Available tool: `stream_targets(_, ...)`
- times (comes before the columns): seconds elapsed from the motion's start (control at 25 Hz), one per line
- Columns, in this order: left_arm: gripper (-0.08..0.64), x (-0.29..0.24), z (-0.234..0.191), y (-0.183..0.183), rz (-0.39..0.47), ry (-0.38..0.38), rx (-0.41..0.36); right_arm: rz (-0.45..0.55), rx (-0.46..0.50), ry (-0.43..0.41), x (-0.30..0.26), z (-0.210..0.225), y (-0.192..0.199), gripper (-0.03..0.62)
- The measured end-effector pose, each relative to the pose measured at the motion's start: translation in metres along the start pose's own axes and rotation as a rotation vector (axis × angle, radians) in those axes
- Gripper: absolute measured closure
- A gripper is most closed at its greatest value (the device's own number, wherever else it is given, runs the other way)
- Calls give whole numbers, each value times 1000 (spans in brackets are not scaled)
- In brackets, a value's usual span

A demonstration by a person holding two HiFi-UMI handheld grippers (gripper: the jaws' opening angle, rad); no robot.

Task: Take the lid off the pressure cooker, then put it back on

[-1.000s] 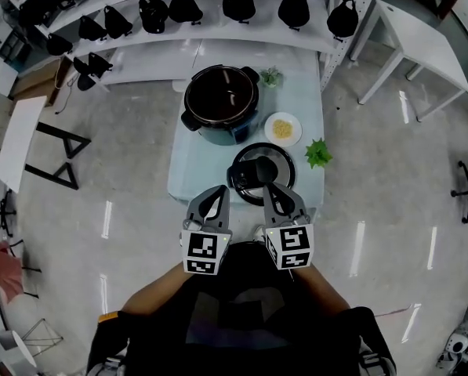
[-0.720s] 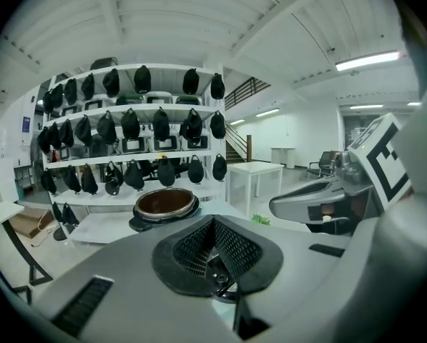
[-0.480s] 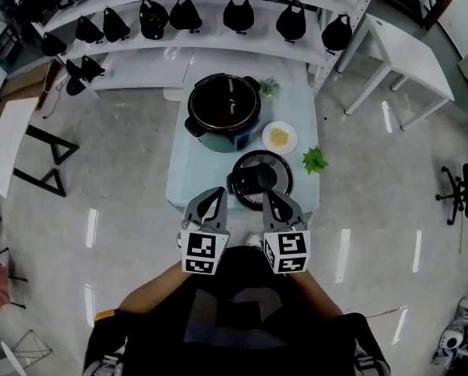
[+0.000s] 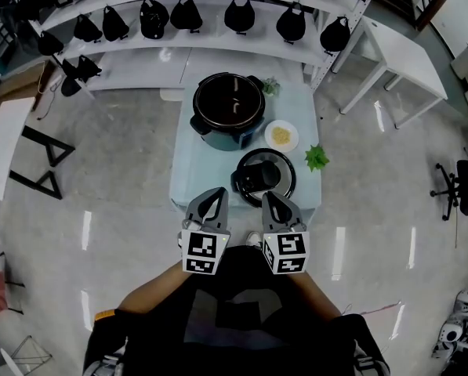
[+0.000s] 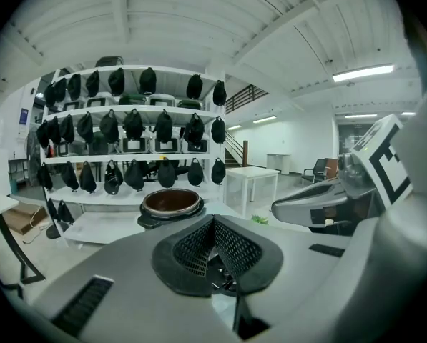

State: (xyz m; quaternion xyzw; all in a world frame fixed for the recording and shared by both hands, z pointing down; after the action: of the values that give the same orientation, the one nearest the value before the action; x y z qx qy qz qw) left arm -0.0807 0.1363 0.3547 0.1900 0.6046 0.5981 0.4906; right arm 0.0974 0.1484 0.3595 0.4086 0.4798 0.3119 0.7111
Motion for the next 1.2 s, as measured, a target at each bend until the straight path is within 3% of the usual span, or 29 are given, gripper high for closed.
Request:
stream_targets(0.44,552,14,-12,13,-3,33,3,-4,5,7,-1,-27,6,558)
stream_targets(1.2,552,13,-16,15,13,64,-4,-1,9,38,-1,-34,7,558)
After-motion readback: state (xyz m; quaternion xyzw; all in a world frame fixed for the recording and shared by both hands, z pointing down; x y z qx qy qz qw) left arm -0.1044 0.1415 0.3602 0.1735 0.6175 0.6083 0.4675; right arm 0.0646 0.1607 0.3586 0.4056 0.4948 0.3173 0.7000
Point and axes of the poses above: the fingertips, and each gripper's own axes: x backward along the fingers, z to its right, y out of its underside, the point moved 9 cm from there along x, backward along the fingers, and after that the axes turned 11 degrees about -x, right-handed, at the moved point
